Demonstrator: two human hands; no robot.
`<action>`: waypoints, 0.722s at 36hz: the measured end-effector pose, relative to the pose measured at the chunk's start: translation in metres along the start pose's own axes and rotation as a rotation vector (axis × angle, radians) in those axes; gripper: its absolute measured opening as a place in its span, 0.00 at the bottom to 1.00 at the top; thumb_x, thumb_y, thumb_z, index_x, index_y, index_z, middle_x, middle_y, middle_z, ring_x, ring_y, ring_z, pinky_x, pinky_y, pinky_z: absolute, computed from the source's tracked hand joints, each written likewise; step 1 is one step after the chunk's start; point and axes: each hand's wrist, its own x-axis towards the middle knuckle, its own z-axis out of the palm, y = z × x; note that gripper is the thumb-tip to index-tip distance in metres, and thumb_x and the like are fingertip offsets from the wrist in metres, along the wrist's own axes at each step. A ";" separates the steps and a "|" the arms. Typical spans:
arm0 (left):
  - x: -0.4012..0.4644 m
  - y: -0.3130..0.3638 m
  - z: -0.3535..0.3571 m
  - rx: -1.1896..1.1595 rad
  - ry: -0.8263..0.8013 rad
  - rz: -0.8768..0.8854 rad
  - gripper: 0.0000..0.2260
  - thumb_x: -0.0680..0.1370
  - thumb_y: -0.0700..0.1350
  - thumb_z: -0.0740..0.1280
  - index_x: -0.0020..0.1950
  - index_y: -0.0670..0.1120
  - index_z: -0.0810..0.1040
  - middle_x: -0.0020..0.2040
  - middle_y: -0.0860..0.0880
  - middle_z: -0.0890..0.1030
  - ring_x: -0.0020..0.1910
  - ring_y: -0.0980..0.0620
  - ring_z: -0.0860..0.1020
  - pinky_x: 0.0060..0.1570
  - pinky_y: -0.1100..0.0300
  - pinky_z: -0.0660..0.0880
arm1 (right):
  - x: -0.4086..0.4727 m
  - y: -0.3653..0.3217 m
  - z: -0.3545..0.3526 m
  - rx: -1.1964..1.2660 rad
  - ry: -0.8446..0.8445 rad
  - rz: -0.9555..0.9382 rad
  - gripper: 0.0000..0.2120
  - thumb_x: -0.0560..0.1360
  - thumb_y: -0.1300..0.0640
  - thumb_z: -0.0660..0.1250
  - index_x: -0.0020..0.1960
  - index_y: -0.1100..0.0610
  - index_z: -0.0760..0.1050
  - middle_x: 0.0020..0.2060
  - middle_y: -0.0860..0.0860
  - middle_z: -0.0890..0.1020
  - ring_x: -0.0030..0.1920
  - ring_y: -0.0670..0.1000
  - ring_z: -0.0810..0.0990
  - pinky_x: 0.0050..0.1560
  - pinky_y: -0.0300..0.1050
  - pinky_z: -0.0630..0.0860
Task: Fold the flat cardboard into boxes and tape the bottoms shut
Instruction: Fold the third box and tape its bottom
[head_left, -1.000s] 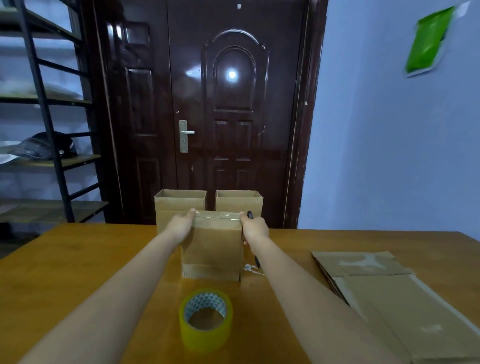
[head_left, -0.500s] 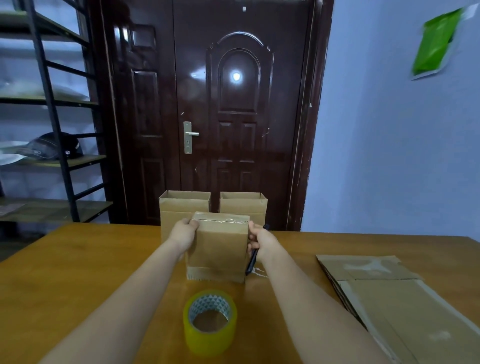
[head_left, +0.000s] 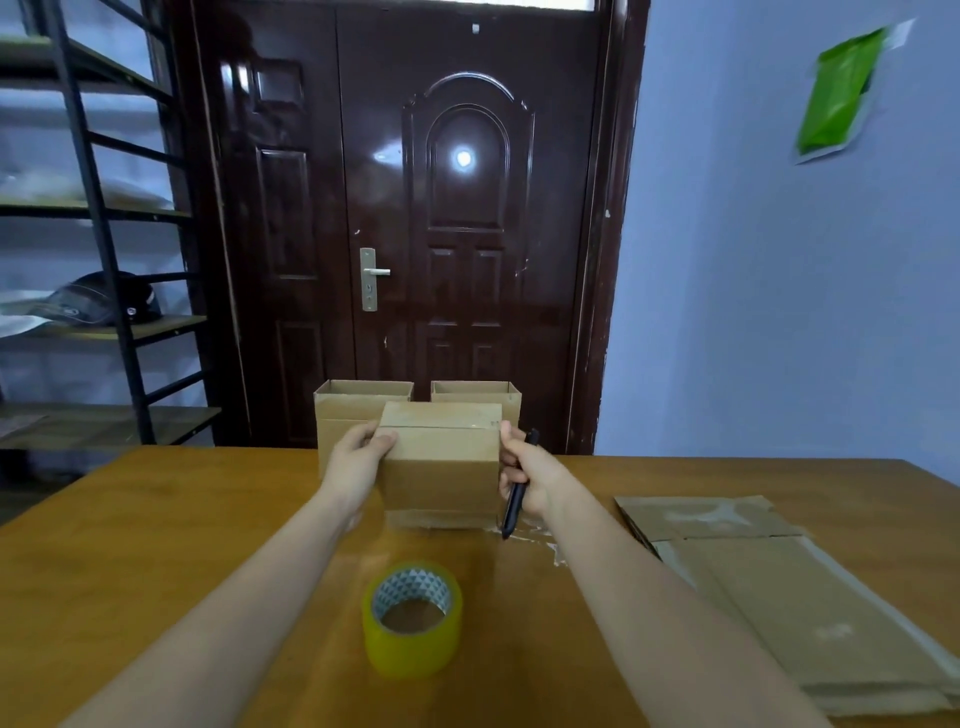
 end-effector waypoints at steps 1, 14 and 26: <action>-0.002 0.005 0.002 -0.036 0.008 0.025 0.13 0.80 0.44 0.63 0.64 0.45 0.74 0.58 0.47 0.78 0.57 0.48 0.75 0.61 0.50 0.72 | -0.003 -0.002 -0.003 0.050 -0.020 -0.019 0.06 0.77 0.47 0.64 0.50 0.48 0.77 0.23 0.44 0.68 0.19 0.41 0.59 0.27 0.34 0.63; -0.024 0.046 0.018 -0.111 -0.072 0.292 0.17 0.73 0.30 0.66 0.53 0.50 0.77 0.54 0.56 0.78 0.55 0.59 0.75 0.43 0.69 0.73 | -0.037 -0.047 -0.014 -0.175 0.071 -0.162 0.21 0.75 0.36 0.61 0.45 0.54 0.77 0.26 0.48 0.70 0.20 0.44 0.61 0.27 0.39 0.70; -0.016 -0.001 0.002 0.096 -0.015 0.293 0.25 0.72 0.28 0.67 0.66 0.45 0.70 0.61 0.48 0.75 0.59 0.53 0.74 0.59 0.53 0.74 | -0.025 -0.011 -0.017 -0.229 0.012 -0.237 0.20 0.76 0.63 0.65 0.65 0.49 0.74 0.54 0.52 0.81 0.26 0.45 0.64 0.49 0.48 0.76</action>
